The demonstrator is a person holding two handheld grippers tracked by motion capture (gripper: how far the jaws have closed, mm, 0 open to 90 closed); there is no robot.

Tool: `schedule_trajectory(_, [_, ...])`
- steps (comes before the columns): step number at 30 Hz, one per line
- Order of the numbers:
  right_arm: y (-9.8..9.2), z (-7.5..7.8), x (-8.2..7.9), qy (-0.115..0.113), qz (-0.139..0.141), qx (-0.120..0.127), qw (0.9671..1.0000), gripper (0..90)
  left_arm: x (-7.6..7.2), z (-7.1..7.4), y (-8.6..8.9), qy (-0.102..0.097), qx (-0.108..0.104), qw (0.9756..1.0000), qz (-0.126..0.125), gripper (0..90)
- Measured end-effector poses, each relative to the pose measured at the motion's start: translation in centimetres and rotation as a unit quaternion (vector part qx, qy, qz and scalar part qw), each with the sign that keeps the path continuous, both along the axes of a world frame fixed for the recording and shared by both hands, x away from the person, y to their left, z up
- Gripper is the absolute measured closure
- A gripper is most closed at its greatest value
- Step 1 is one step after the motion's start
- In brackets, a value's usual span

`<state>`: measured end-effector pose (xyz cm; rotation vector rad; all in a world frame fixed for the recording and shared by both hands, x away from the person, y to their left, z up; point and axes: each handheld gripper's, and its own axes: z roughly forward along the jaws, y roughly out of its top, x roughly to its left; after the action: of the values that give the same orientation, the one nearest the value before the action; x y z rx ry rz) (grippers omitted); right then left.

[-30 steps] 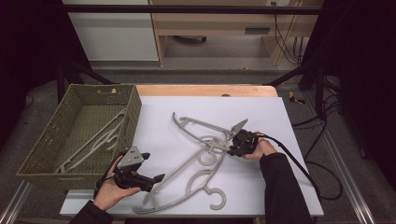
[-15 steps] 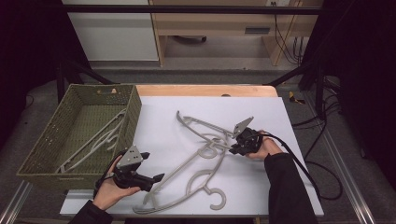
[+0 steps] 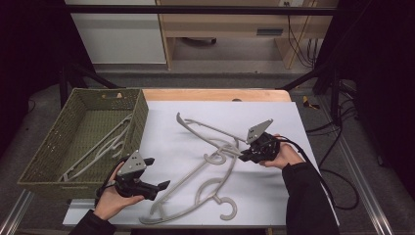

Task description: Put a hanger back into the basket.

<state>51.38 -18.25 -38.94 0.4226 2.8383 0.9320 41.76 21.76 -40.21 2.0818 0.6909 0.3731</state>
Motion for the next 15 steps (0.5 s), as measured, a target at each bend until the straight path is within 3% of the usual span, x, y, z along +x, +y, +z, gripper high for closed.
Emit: schedule_trajectory(15, [1.9,2.1,-3.7,0.047,0.072,0.027,0.9959,81.6,-1.1,3.4,0.3,-0.042,0.001,0.9989,-0.020,6.9])
